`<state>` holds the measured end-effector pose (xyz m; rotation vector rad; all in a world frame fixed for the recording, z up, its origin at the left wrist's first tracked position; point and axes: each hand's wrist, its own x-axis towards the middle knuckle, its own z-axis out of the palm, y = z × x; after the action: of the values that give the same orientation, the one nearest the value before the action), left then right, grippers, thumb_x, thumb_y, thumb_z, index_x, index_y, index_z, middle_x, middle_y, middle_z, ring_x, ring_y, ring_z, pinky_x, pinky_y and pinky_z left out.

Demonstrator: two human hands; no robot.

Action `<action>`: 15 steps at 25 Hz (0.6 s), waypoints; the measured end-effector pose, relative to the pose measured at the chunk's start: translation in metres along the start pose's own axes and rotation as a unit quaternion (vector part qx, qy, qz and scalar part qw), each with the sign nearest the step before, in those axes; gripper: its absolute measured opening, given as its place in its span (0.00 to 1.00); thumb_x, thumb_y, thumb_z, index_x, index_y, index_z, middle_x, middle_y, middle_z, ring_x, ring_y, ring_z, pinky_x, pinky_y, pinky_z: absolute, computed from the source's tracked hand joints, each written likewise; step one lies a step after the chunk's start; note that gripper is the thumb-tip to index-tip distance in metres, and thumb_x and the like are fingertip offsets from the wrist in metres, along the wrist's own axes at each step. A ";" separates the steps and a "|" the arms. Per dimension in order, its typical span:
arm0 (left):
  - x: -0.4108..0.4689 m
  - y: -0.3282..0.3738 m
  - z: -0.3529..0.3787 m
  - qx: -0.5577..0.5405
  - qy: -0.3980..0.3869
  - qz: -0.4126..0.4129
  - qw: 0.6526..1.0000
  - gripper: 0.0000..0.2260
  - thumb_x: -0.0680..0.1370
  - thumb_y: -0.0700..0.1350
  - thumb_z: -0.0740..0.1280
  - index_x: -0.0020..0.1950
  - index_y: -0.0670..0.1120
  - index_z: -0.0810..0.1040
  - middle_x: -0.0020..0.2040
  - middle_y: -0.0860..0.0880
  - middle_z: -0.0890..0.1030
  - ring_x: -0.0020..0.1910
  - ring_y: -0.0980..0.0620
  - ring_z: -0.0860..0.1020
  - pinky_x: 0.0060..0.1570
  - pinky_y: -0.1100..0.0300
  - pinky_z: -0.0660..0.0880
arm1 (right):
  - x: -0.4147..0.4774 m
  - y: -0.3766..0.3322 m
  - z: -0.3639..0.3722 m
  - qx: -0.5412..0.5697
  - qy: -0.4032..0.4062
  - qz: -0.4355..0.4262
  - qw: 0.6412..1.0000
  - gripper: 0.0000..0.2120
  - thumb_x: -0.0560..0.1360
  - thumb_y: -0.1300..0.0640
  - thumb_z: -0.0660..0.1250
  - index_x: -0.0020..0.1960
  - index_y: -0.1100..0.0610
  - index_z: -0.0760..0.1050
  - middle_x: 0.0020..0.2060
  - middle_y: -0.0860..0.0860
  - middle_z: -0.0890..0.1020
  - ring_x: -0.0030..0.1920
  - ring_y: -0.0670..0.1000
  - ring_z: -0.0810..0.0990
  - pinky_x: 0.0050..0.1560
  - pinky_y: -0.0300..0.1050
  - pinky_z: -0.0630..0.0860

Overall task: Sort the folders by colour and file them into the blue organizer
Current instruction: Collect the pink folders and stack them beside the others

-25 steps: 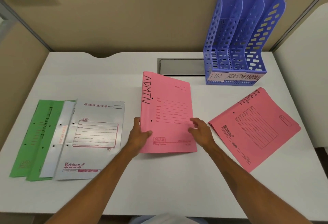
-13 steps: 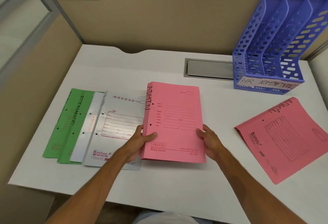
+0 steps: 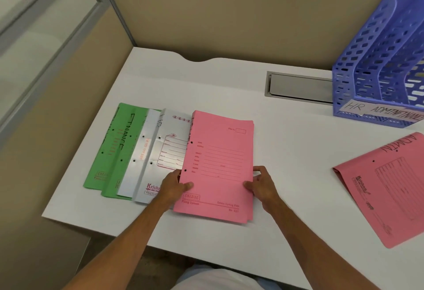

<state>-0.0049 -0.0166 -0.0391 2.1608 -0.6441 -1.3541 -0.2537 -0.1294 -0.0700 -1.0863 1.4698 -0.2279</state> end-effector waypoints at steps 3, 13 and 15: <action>0.007 -0.005 -0.006 0.065 0.042 0.000 0.997 0.17 0.75 0.42 0.72 0.62 0.42 0.76 0.58 0.43 0.82 0.56 0.41 0.80 0.57 0.46 0.78 | 0.002 -0.006 0.019 -0.025 -0.008 0.021 0.999 0.19 0.72 0.64 0.68 0.60 0.54 0.69 0.48 0.57 0.82 0.48 0.58 0.83 0.53 0.59 0.81; 0.023 -0.022 -0.020 0.210 0.094 0.021 0.973 0.21 0.73 0.51 0.74 0.60 0.42 0.76 0.59 0.42 0.77 0.58 0.43 0.77 0.56 0.47 0.79 | 0.000 -0.015 0.042 -0.143 -0.001 0.002 0.990 0.22 0.74 0.57 0.67 0.67 0.57 0.70 0.60 0.54 0.79 0.55 0.56 0.80 0.57 0.53 0.79; 0.022 -0.021 -0.019 0.238 0.110 0.026 0.965 0.22 0.73 0.52 0.73 0.60 0.42 0.73 0.59 0.42 0.73 0.59 0.44 0.74 0.55 0.51 0.78 | -0.001 -0.013 0.041 -0.188 -0.001 -0.020 0.982 0.21 0.74 0.56 0.67 0.67 0.59 0.71 0.59 0.54 0.80 0.54 0.55 0.80 0.52 0.49 0.78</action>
<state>0.0239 -0.0111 -0.0606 2.5978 -1.0099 -0.9776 -0.2123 -0.1178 -0.0708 -1.4176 1.5261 0.0262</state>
